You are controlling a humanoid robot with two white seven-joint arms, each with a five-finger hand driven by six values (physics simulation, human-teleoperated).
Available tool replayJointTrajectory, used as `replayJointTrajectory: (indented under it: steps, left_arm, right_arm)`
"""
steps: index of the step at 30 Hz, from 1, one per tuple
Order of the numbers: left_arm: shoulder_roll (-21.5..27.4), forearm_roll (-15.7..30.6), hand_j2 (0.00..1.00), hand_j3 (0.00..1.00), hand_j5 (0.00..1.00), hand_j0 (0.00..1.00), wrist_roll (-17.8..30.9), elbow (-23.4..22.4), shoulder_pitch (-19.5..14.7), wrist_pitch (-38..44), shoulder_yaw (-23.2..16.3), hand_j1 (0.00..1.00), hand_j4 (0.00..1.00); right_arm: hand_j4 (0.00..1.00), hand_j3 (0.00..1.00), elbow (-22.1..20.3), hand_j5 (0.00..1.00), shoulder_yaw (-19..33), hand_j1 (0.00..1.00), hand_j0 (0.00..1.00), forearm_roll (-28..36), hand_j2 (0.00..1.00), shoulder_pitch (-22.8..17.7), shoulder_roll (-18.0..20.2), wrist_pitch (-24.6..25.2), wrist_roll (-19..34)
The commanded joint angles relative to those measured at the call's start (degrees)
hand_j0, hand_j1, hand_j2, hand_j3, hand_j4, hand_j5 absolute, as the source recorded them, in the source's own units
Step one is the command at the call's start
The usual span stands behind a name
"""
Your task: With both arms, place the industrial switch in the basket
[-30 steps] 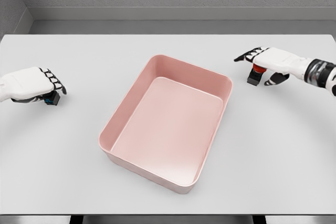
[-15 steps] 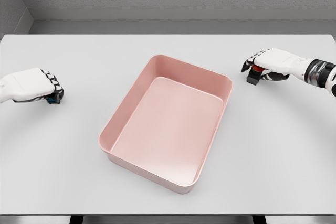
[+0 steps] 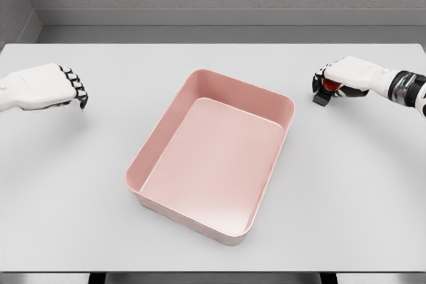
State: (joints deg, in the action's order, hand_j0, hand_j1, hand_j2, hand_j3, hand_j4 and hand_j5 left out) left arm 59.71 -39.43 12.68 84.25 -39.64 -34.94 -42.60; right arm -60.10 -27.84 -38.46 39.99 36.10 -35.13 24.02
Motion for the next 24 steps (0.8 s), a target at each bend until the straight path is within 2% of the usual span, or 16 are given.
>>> replayJointTrajectory:
  steps: [1,7,13,15,19,21,24]
  left_arm:
    - [0.1,1.3,0.46,0.46,0.46,0.46,0.0,0.1,-0.1,-0.1,0.3,0.46,0.46]
    - [0.1,4.5,0.46,0.46,0.46,0.46,0.0,0.1,-2.3,-0.1,0.3,0.46,0.46]
    - [0.1,8.5,0.46,0.46,0.46,0.46,1.0,1.4,-3.4,-0.1,2.2,0.46,0.46]
    - [0.0,8.7,0.46,0.46,0.46,0.46,1.0,4.0,-3.8,-0.1,2.2,0.46,0.46]
    - [0.1,9.1,0.46,0.46,0.46,0.46,1.1,13.1,-3.7,-0.1,1.5,0.46,0.46]
    - [-0.2,10.1,0.46,0.46,0.46,0.46,1.1,13.6,-3.7,-0.1,1.3,0.46,0.46]
    - [-0.8,10.7,0.46,0.46,0.46,0.46,1.1,16.7,-3.8,-0.1,1.2,0.46,0.46]
  right_arm:
    - [0.42,0.42,0.0,0.42,0.1,0.42,0.42,0.3,0.42,0.0,0.1,0.1,0.0]
    - [0.38,0.38,-0.1,0.38,0.1,0.38,0.38,0.4,0.38,0.6,0.2,0.1,0.0]
    - [0.37,0.37,-0.2,0.37,0.7,0.37,0.37,0.5,0.37,1.8,0.4,0.1,0.1]
    - [0.36,0.36,-0.2,0.36,1.9,0.36,0.36,0.5,0.36,1.9,0.4,0.1,0.2]
    - [0.34,0.34,-0.4,0.34,3.6,0.34,0.34,0.7,0.34,1.9,0.7,0.1,0.4]
    - [0.34,0.34,-0.5,0.34,4.8,0.34,0.34,0.8,0.34,1.9,0.7,0.1,1.0]
    - [0.34,0.34,-0.6,0.34,6.1,0.34,0.34,1.0,0.34,2.0,1.4,0.1,1.0]
